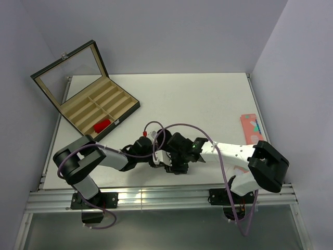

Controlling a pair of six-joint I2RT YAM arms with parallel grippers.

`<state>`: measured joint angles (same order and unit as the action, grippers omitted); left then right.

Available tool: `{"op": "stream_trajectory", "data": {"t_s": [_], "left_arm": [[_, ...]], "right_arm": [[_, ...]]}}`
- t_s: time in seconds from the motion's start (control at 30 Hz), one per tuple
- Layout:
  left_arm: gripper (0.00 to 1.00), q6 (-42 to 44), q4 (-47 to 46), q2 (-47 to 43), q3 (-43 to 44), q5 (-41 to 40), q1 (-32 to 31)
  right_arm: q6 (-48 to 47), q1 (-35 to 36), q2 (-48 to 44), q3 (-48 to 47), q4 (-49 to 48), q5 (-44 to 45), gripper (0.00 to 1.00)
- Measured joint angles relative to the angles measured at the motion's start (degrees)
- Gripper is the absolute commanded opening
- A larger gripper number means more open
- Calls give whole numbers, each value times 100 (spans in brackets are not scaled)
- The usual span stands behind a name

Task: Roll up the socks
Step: Roll the sock at the center of the board.

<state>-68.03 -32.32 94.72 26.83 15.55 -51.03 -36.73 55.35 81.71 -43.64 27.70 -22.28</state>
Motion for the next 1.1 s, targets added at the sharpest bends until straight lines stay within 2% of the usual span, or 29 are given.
{"op": "stream_trajectory", "data": {"t_s": [0.3,0.73,0.83,1.1], "left_arm": [[0,-42,24,74,85,2,-2],[0,-190,20,76,79,4,0],[0,-232,-17,76,55,4,0],[1,-435,-431,76,-199,4,4]], "right_arm": [[153,17,-415,245,-334,518,52],[192,151,-389,511,-549,942,52],[197,151,-345,544,-621,953,50],[197,-37,-90,376,-588,697,30]]}}
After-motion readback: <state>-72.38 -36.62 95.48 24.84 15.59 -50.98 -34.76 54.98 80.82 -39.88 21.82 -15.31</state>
